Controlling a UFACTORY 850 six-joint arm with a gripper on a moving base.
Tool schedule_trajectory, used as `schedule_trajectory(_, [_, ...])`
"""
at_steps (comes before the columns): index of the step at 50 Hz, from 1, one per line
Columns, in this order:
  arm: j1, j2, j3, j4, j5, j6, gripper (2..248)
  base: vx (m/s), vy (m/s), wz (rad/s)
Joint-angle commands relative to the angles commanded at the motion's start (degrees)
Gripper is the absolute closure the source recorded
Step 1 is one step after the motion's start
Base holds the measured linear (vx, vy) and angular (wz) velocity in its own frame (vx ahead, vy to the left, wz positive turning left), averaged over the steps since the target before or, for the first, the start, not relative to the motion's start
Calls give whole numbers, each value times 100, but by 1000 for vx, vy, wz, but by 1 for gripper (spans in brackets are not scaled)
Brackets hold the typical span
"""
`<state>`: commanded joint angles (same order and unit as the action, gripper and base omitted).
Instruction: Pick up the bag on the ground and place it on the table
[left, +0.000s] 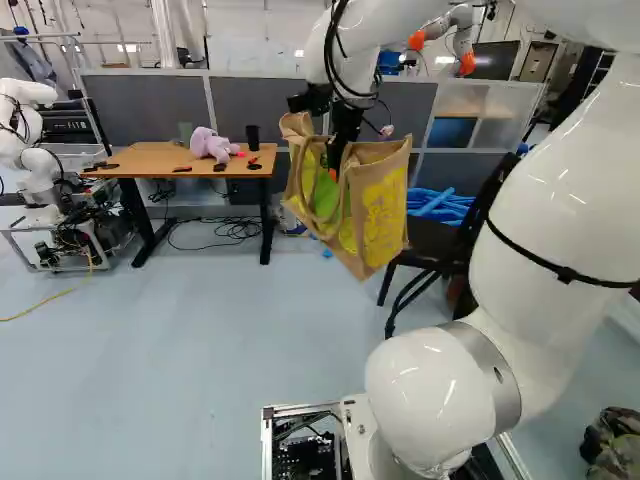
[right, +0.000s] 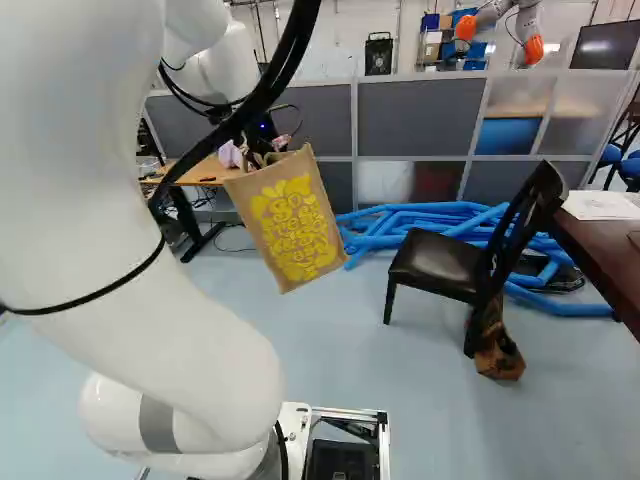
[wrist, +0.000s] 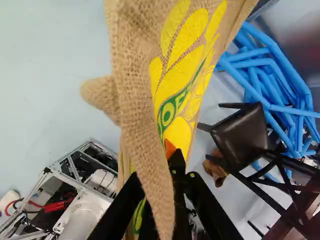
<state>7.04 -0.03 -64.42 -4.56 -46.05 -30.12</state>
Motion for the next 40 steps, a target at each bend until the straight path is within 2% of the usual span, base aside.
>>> schedule_trajectory(40, [124, 41, -628, 0, -798, 0, 229, 0, 0, 0])
